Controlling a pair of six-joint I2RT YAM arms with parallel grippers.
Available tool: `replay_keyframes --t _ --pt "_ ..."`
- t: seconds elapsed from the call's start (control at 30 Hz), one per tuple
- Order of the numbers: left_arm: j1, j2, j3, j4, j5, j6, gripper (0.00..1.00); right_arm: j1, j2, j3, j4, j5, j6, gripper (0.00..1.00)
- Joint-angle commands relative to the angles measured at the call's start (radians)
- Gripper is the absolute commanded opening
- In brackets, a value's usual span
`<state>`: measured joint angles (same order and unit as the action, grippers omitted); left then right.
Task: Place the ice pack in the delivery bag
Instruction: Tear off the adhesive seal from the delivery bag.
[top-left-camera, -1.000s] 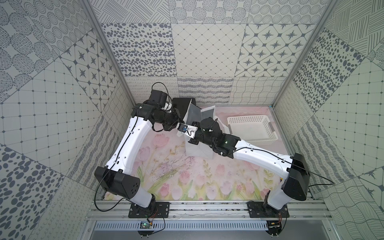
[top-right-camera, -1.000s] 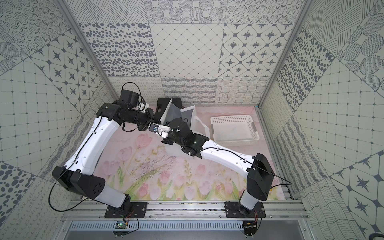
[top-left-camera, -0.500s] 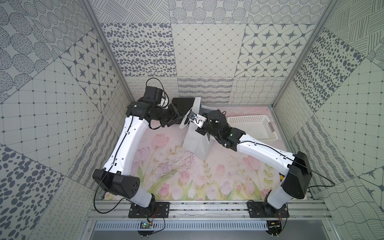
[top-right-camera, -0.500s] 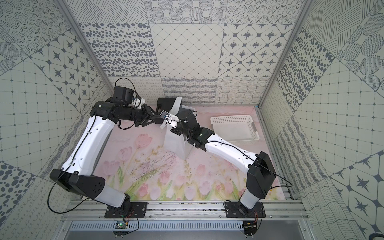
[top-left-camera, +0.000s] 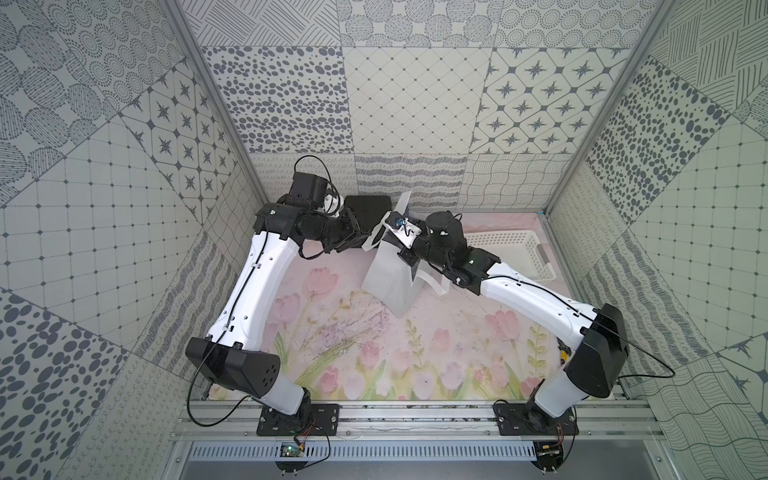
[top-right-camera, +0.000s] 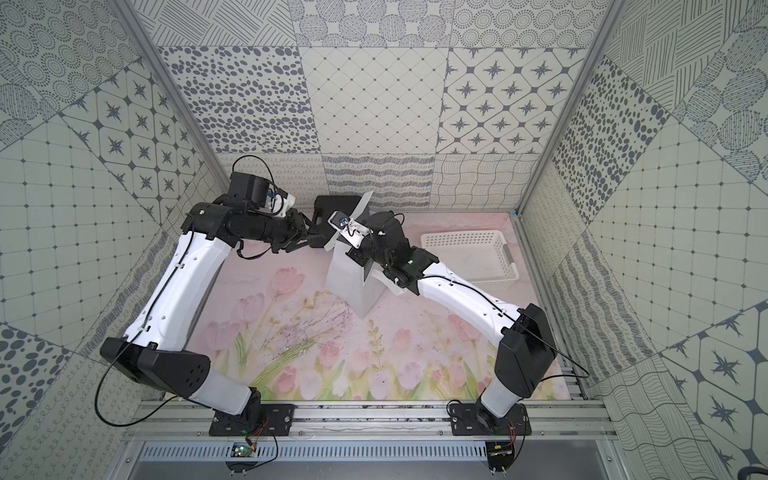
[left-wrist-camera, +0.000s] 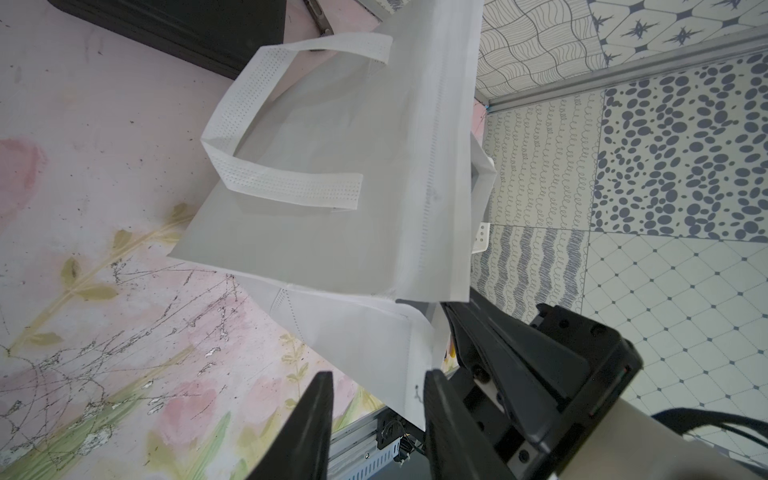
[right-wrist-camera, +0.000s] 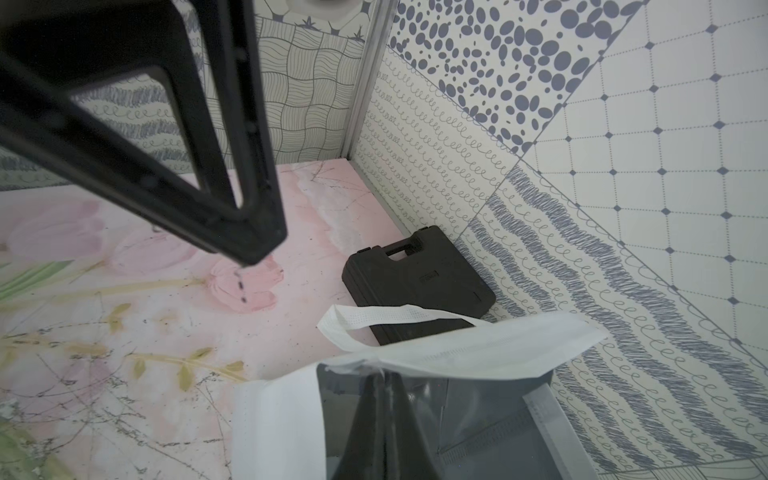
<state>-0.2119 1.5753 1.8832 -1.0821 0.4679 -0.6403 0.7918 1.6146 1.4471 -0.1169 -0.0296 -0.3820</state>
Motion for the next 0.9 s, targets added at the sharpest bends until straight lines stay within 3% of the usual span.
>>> replay_keyframes --t 0.0,0.2,0.43,0.87 --pt "-0.021 0.025 0.026 0.034 0.055 0.130 0.39 0.006 -0.052 -0.014 0.031 -0.062 0.079 0.00" --pt "-0.084 0.067 0.089 0.012 -0.005 0.233 0.39 0.015 -0.066 -0.029 0.020 -0.063 0.103 0.00" --pt "-0.084 0.083 0.133 -0.023 -0.081 0.249 0.38 -0.004 -0.056 -0.016 0.014 0.144 0.081 0.00" --pt "-0.085 0.077 0.128 -0.020 -0.135 0.245 0.40 -0.228 0.042 0.182 0.004 0.365 0.047 0.00"
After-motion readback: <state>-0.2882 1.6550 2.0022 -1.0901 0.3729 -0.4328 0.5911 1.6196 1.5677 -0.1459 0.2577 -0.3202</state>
